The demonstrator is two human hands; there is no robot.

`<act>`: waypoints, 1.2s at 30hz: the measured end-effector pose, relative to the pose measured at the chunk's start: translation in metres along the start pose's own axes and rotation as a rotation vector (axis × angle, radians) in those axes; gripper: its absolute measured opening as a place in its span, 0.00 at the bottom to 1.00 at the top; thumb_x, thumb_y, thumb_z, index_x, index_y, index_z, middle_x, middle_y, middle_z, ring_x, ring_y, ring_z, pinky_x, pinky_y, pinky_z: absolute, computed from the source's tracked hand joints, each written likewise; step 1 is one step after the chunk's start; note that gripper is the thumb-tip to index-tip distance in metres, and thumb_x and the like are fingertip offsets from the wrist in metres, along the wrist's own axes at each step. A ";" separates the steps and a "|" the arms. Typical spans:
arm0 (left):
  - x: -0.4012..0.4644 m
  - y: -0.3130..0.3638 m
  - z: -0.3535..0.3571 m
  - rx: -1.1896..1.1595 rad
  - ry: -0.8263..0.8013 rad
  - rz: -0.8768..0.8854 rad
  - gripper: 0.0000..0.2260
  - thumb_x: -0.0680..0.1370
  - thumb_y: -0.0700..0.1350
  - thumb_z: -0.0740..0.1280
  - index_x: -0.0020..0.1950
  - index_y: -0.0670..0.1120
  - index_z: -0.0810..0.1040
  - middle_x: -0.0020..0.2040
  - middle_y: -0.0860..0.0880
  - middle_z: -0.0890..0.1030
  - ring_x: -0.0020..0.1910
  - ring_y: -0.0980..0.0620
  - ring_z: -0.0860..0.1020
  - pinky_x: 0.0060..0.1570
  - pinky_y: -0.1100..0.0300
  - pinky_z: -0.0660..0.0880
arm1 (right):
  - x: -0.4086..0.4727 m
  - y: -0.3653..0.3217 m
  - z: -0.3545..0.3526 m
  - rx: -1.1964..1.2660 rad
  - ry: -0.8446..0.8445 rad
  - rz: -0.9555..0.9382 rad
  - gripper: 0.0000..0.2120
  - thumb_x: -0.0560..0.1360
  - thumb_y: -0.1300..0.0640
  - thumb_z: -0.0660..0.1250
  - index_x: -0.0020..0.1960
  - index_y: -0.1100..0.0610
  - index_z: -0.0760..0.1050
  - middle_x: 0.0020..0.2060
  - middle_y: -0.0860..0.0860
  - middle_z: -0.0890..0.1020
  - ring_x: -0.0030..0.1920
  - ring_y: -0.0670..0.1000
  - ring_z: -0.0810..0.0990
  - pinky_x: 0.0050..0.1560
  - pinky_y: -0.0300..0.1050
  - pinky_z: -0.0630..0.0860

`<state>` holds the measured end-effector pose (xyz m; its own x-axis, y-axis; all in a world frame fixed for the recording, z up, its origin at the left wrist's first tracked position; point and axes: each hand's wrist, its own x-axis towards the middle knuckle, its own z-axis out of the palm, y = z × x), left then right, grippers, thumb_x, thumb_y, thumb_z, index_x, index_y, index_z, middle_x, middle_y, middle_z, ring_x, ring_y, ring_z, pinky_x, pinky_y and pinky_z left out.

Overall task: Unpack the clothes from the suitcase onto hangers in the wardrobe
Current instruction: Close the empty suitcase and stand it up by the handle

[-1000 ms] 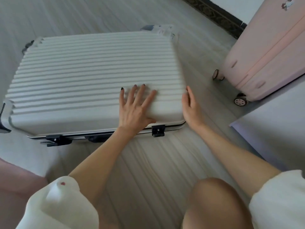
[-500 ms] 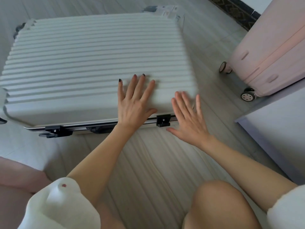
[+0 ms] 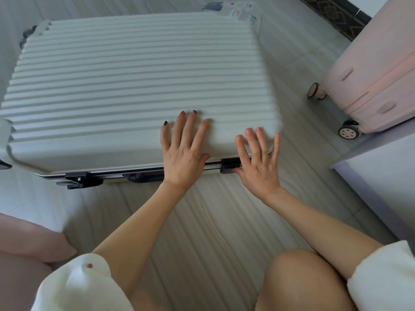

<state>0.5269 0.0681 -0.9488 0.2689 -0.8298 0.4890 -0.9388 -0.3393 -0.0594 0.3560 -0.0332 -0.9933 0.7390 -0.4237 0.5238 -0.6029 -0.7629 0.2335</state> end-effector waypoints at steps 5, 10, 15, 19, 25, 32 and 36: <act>0.005 0.000 0.003 -0.026 0.009 -0.020 0.42 0.56 0.50 0.79 0.67 0.48 0.66 0.65 0.42 0.74 0.67 0.43 0.63 0.64 0.43 0.57 | 0.005 -0.001 0.007 0.009 0.053 0.022 0.56 0.58 0.57 0.78 0.76 0.56 0.48 0.72 0.56 0.54 0.76 0.57 0.45 0.69 0.69 0.54; 0.010 0.001 0.003 -0.027 -0.028 -0.043 0.42 0.56 0.49 0.79 0.67 0.48 0.66 0.66 0.42 0.73 0.68 0.43 0.63 0.64 0.43 0.56 | 0.013 -0.003 0.011 0.029 0.057 0.030 0.58 0.56 0.60 0.78 0.76 0.57 0.46 0.71 0.56 0.53 0.76 0.59 0.49 0.68 0.70 0.57; 0.023 -0.004 0.003 -0.043 -0.094 -0.016 0.41 0.61 0.47 0.74 0.71 0.45 0.63 0.70 0.41 0.68 0.71 0.41 0.62 0.66 0.43 0.54 | 0.036 0.001 0.014 -0.008 0.038 0.061 0.46 0.63 0.65 0.72 0.73 0.59 0.51 0.69 0.59 0.59 0.72 0.61 0.54 0.65 0.70 0.62; 0.040 -0.023 -0.003 -0.132 -0.112 0.060 0.36 0.63 0.42 0.73 0.70 0.40 0.66 0.69 0.41 0.70 0.69 0.40 0.68 0.69 0.44 0.60 | 0.067 0.000 0.013 -0.003 -0.099 0.174 0.40 0.63 0.71 0.69 0.71 0.62 0.56 0.69 0.62 0.61 0.71 0.64 0.61 0.62 0.68 0.66; 0.004 -0.098 -0.027 -0.120 -0.222 -0.199 0.34 0.69 0.41 0.70 0.73 0.42 0.62 0.73 0.41 0.63 0.74 0.41 0.58 0.70 0.41 0.51 | 0.108 -0.043 -0.010 0.221 -0.355 0.517 0.36 0.67 0.64 0.66 0.72 0.67 0.56 0.73 0.65 0.55 0.74 0.65 0.53 0.70 0.68 0.49; -0.081 -0.201 -0.045 0.046 -0.348 -0.337 0.51 0.63 0.56 0.77 0.76 0.50 0.48 0.77 0.43 0.52 0.75 0.40 0.49 0.68 0.34 0.49 | 0.152 -0.142 -0.039 0.353 -0.219 -0.158 0.34 0.68 0.54 0.65 0.72 0.56 0.61 0.72 0.59 0.64 0.73 0.59 0.62 0.67 0.69 0.45; -0.095 -0.226 -0.038 0.212 -0.295 -0.249 0.59 0.53 0.58 0.80 0.76 0.49 0.50 0.75 0.41 0.56 0.73 0.36 0.54 0.64 0.30 0.54 | 0.168 -0.185 -0.037 0.373 -0.377 -0.140 0.42 0.71 0.45 0.65 0.76 0.51 0.46 0.76 0.57 0.47 0.76 0.58 0.42 0.65 0.68 0.30</act>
<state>0.7060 0.2401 -0.9488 0.5601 -0.7919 0.2431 -0.7810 -0.6027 -0.1637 0.5805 0.0544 -0.9180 0.9025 -0.3988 0.1628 -0.3940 -0.9170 -0.0622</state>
